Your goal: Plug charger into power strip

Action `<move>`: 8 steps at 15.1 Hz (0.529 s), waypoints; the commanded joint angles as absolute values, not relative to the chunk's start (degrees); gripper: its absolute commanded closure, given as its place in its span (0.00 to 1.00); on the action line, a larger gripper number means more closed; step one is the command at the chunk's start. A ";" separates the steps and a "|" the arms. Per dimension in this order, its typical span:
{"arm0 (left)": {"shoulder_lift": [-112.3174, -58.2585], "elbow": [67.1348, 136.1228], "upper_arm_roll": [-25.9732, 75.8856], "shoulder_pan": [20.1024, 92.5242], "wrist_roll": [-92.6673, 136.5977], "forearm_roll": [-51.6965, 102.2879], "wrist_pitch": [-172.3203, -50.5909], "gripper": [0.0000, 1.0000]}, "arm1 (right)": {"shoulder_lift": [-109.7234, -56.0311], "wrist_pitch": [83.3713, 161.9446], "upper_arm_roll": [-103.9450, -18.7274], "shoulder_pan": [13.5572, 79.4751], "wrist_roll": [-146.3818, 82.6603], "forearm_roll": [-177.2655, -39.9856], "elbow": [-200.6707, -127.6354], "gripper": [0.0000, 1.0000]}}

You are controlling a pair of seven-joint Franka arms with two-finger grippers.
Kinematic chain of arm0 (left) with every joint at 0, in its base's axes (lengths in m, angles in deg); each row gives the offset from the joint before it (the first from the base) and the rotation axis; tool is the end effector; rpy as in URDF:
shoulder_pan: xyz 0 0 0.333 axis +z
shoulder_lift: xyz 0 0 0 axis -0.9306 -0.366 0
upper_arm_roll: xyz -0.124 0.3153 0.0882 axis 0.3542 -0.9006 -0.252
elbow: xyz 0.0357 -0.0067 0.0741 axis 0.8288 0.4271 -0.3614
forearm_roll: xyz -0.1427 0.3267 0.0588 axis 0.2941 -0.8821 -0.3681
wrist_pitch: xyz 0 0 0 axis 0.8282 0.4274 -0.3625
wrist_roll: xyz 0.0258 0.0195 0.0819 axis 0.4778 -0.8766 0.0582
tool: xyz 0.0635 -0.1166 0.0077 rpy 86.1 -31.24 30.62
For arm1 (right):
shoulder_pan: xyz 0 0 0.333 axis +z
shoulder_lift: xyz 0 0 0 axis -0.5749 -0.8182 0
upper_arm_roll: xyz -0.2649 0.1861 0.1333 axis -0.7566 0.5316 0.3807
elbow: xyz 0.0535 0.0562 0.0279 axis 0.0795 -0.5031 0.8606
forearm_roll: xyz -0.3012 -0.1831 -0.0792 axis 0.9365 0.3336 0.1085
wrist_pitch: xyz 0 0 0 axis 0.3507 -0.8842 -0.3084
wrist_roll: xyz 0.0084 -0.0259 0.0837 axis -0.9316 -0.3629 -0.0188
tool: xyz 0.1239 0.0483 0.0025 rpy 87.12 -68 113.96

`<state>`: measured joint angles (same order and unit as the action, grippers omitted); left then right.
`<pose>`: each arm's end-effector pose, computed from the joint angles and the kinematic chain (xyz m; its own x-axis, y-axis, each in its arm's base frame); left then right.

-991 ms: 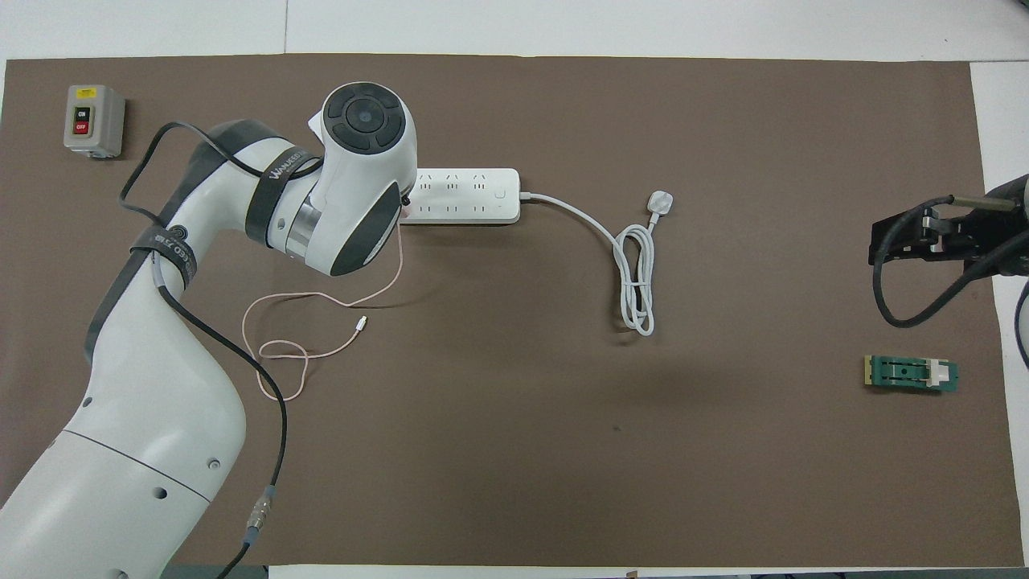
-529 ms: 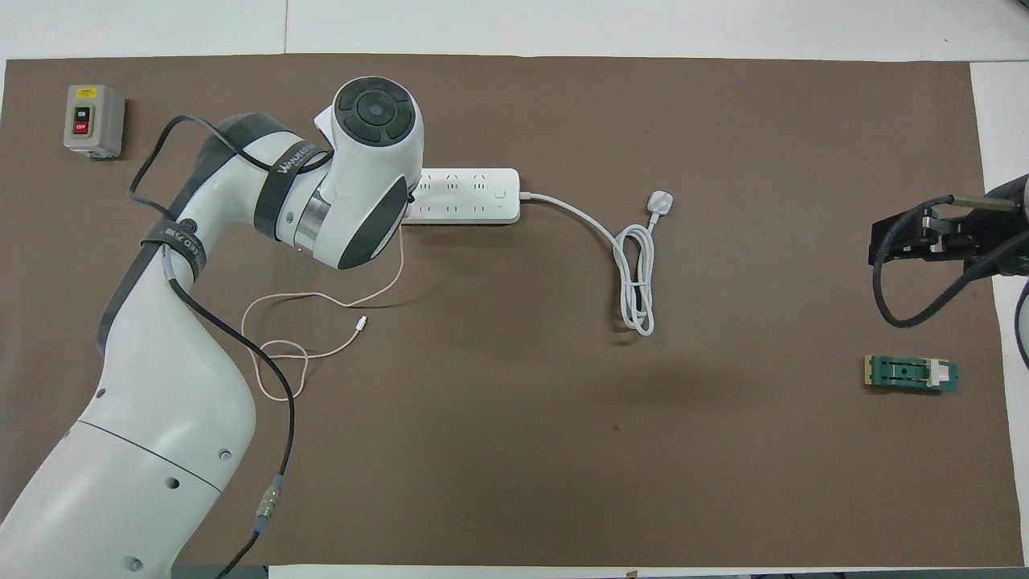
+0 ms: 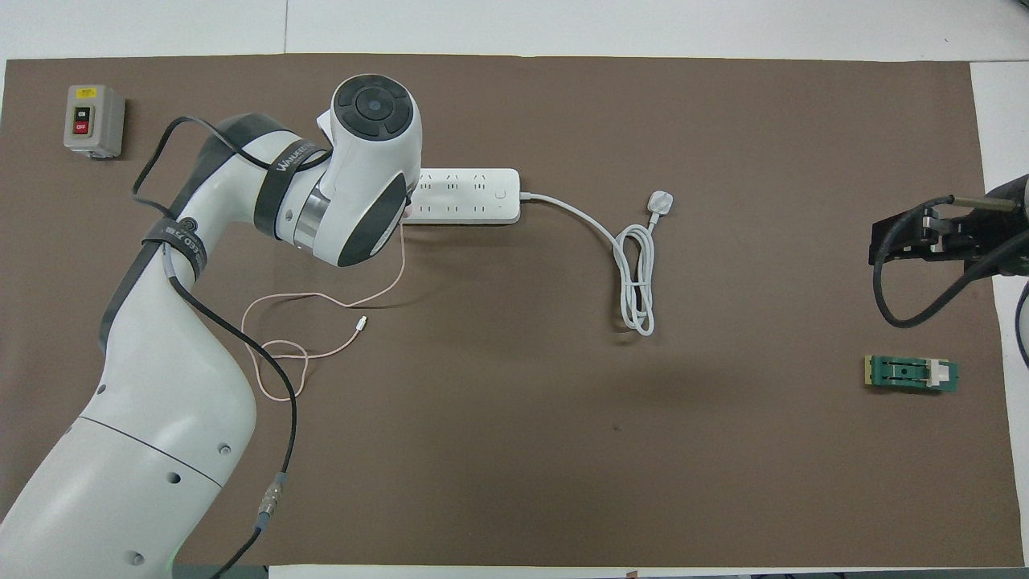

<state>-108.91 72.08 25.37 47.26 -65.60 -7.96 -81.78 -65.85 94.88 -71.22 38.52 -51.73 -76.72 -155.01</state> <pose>0.6409 -0.2707 0.3783 0.2447 0.9632 0.1111 0.9692 -0.2397 -0.0561 0.5074 0.0031 0.6146 0.9803 -0.1917 -0.0486 -0.1903 -0.9812 0.0321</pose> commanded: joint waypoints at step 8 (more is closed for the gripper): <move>-92.38 73.29 25.27 57.97 -38.84 -5.11 -69.68 0.00 | -65.60 93.74 -70.82 37.64 -50.76 -76.72 -154.88 0.00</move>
<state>-96.04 71.81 25.30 55.86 -46.43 -6.08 -72.16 -65.85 94.88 -71.22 38.52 -51.73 -76.72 -155.01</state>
